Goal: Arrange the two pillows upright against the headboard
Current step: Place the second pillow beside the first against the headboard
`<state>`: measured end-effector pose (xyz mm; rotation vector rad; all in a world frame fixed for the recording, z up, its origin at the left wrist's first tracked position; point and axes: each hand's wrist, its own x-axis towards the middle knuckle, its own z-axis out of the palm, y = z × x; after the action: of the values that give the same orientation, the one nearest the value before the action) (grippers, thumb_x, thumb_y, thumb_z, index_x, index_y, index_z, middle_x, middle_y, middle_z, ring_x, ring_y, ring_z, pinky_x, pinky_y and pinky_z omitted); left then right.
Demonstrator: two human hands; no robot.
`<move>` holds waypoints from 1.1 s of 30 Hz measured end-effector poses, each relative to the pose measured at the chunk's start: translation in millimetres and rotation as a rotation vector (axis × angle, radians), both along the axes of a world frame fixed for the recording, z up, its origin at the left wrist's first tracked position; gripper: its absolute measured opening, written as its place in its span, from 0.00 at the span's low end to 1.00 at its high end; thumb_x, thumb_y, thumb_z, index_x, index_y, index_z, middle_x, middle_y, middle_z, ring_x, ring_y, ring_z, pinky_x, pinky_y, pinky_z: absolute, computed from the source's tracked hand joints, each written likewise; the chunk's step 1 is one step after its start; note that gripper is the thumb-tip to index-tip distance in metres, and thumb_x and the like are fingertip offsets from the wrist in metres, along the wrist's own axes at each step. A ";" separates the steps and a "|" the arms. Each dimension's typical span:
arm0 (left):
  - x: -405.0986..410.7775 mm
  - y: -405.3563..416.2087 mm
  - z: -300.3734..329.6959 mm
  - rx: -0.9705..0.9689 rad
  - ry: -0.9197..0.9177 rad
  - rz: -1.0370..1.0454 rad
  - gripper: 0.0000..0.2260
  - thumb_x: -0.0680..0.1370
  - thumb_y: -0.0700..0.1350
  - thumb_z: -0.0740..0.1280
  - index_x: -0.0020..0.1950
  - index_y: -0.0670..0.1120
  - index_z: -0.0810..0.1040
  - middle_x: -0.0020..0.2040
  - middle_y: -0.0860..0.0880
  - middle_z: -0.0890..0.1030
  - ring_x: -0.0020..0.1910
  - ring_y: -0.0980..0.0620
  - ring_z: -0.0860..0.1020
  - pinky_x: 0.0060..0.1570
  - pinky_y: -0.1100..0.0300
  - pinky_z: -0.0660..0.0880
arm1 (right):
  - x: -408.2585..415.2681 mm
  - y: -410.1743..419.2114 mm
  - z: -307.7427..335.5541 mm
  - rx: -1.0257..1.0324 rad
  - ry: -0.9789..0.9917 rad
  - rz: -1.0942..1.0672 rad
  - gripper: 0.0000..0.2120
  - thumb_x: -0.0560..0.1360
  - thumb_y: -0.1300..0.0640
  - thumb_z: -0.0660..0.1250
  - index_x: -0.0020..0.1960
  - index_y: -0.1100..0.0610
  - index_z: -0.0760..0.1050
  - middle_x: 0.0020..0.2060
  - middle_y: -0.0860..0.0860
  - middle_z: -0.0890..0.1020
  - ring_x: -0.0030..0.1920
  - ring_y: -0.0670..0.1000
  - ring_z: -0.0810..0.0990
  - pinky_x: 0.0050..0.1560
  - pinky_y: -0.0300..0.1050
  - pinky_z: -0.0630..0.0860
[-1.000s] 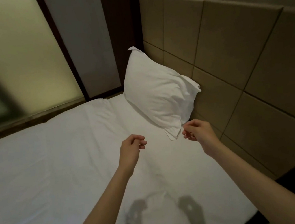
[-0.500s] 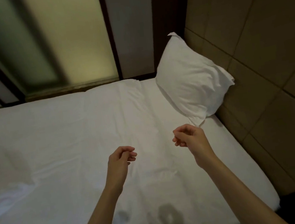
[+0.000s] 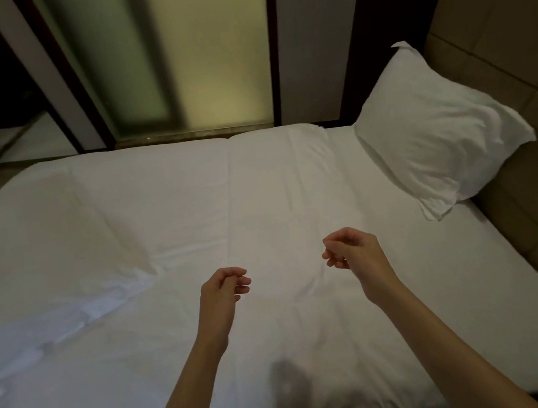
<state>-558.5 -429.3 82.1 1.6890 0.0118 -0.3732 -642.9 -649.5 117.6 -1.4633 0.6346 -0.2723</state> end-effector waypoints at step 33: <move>177.8 343.6 -52.7 0.116 0.186 0.368 0.11 0.78 0.38 0.57 0.47 0.46 0.79 0.42 0.47 0.83 0.40 0.50 0.80 0.44 0.60 0.73 | 251.6 308.4 -48.1 0.078 0.144 0.311 0.05 0.73 0.65 0.66 0.41 0.58 0.77 0.35 0.54 0.83 0.35 0.52 0.80 0.42 0.45 0.74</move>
<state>-380.7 -85.7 29.4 1.7182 0.4832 -0.2530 -391.2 -341.1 69.5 -1.4907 0.5169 0.0990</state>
